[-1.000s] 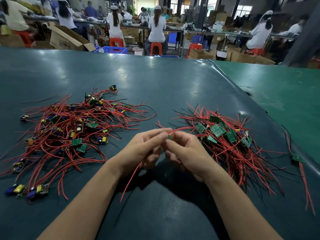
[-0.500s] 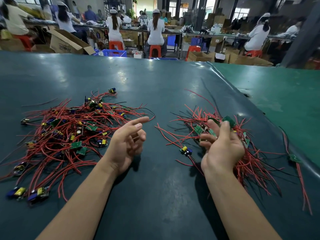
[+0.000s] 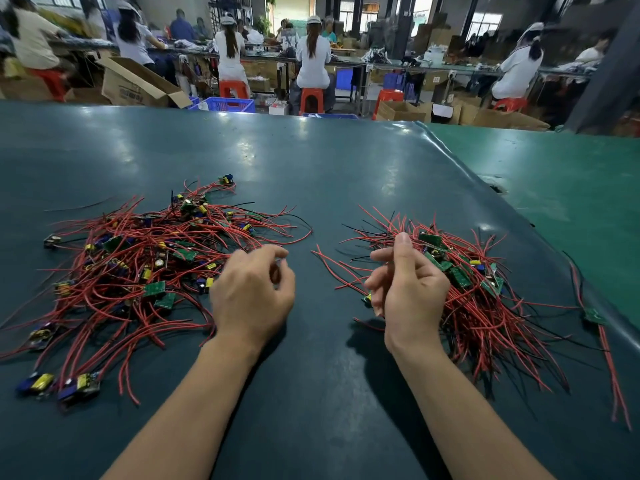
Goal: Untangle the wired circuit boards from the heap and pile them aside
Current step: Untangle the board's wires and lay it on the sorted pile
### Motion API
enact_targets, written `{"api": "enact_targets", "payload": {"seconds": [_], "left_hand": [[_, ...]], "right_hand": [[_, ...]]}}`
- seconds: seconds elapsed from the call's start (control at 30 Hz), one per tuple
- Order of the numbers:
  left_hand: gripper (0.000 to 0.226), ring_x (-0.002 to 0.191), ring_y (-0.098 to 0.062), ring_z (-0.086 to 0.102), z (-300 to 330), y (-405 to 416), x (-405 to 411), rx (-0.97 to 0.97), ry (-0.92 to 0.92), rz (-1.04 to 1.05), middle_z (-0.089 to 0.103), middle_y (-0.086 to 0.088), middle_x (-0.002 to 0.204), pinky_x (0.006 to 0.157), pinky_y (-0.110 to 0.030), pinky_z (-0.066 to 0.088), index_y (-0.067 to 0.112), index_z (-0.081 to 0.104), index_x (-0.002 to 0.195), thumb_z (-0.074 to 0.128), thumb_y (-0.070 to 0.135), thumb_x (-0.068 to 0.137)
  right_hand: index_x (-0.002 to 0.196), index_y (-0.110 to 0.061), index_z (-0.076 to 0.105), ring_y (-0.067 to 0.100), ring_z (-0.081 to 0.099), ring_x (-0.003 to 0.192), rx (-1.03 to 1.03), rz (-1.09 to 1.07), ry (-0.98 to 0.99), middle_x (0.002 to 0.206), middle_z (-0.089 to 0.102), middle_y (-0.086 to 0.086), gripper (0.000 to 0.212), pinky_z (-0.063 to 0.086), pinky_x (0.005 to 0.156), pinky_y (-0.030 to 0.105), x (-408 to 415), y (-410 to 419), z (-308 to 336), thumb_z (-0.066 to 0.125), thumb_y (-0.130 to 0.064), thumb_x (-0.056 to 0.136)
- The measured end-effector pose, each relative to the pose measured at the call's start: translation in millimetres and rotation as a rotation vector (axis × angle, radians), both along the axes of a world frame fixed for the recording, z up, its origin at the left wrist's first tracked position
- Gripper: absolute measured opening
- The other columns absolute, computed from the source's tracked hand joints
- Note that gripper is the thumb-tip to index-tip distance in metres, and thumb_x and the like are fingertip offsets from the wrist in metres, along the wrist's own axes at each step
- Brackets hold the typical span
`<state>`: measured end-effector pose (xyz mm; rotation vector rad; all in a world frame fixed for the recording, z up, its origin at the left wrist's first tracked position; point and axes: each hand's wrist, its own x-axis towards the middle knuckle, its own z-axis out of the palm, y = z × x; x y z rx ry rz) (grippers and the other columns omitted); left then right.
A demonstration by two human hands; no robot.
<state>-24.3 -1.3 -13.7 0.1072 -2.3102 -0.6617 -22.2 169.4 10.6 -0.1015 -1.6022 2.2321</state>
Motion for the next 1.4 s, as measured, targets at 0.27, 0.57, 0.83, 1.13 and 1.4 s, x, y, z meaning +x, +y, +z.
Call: {"api": "enact_targets", "payload": {"seconds": [0.27,0.57,0.83,1.13,1.4], "left_hand": [[0.048,0.129,-0.037,0.033,0.4,-37.6,-8.6,-0.089,-0.374,0.418,0.044,-0.016,0.142,0.104,-0.048,0.026,0.017,0.057,0.130,0.057,0.016,0.082],[0.033,0.099,-0.040,0.059,0.5,-37.9,-5.4,-0.017,-0.271,0.270,0.068,-0.017,0.106,0.089,-0.046,0.044,0.010,0.069,0.112,0.056,0.000,0.083],[0.026,0.086,-0.032,0.065,10.2,-12.2,3.4,-0.072,0.473,-0.141,0.069,-0.010,0.095,0.079,-0.044,0.052,0.003,0.071,0.104,0.059,-0.012,0.087],[0.026,0.089,-0.029,0.063,5.4,22.6,12.3,-0.179,0.521,-0.626,0.067,-0.016,0.099,0.084,-0.032,0.051,0.001,0.066,0.107,0.061,-0.009,0.085],[0.015,0.086,-0.029,0.060,6.2,27.7,14.7,-0.177,0.469,-0.548,0.065,-0.010,0.098,0.080,-0.040,0.050,0.004,0.067,0.102,0.063,0.011,0.089]], "right_hand": [[0.061,-0.017,0.067,0.014,0.041,0.031,0.063,0.128,0.010,0.045,0.055,0.008,0.055,0.029,0.034,0.016,3.1,-7.2,-3.9,0.047,-0.061,0.087],[0.063,-0.011,0.066,0.015,0.040,0.031,0.103,0.124,0.016,0.044,0.055,0.009,0.058,0.030,0.035,0.017,1.8,-8.4,-7.9,0.046,-0.059,0.090],[0.077,-0.013,0.067,0.010,0.047,0.037,0.419,0.364,-0.063,0.056,0.063,0.007,0.028,0.035,0.039,0.020,0.8,-9.6,-17.6,0.058,-0.028,0.098],[0.092,-0.033,0.065,0.026,0.066,0.065,0.748,0.534,0.040,0.080,0.068,-0.002,0.032,0.054,0.062,0.045,-1.7,-13.6,-28.6,0.055,-0.015,0.067],[0.077,-0.013,0.066,-0.002,0.058,0.063,0.474,0.445,0.094,0.064,0.066,-0.011,0.027,0.048,0.063,0.016,-2.0,-14.0,-19.4,0.056,0.006,0.093]]}}
